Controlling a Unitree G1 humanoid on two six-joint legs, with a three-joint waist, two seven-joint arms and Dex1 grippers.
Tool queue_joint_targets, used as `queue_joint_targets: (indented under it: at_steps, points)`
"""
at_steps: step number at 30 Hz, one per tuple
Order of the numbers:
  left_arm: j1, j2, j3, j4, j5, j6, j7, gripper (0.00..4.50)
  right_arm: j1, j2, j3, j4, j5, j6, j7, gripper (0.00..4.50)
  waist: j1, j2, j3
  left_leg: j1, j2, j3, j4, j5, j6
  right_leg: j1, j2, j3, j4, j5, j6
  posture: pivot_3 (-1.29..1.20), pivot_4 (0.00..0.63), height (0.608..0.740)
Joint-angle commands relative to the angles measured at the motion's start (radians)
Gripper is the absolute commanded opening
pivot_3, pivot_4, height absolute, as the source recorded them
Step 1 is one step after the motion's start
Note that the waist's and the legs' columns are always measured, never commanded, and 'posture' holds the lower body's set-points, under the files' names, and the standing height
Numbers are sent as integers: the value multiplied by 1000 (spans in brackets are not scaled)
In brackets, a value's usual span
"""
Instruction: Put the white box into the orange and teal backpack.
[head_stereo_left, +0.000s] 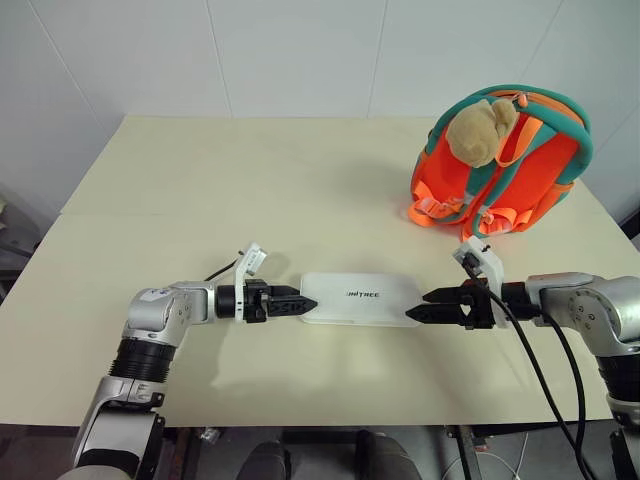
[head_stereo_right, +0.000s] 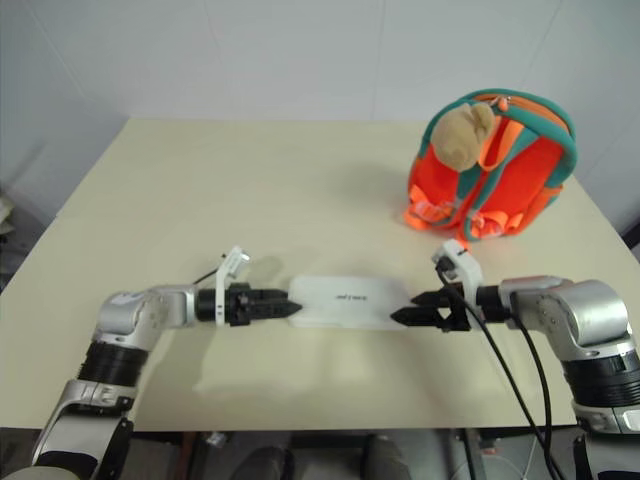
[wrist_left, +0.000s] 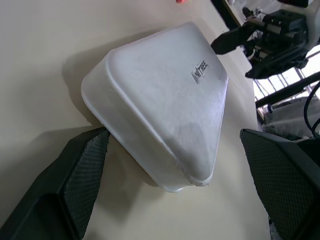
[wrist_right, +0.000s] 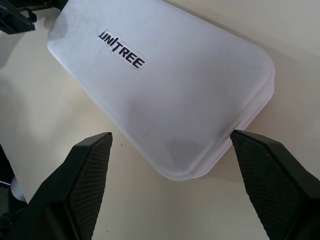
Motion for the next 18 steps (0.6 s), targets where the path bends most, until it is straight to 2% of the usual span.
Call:
queue_joint_targets:
  at_steps: [1,11,18]
  points:
    - [5,-12,-51,36,32,22,10,4471,-26,20,-2,-3,6,-34,16,4500,-1,0,0,0,0,0,0,0,0,0,0,0,0,0,0,0,150,740]
    - [-14,-29,-64,33,-1,106,-27,4471,-16,53,21,5,-28,-104,20,4500,1,0,0,-1,0,0,0,0,0,0,0,0,-1,1,0,0,150,740]
    - [-54,-66,-4,110,-36,175,-24,4471,14,40,19,-1,-42,-140,42,4500,2,0,0,-2,0,0,-1,-1,1,0,0,0,-1,1,0,0,150,740]
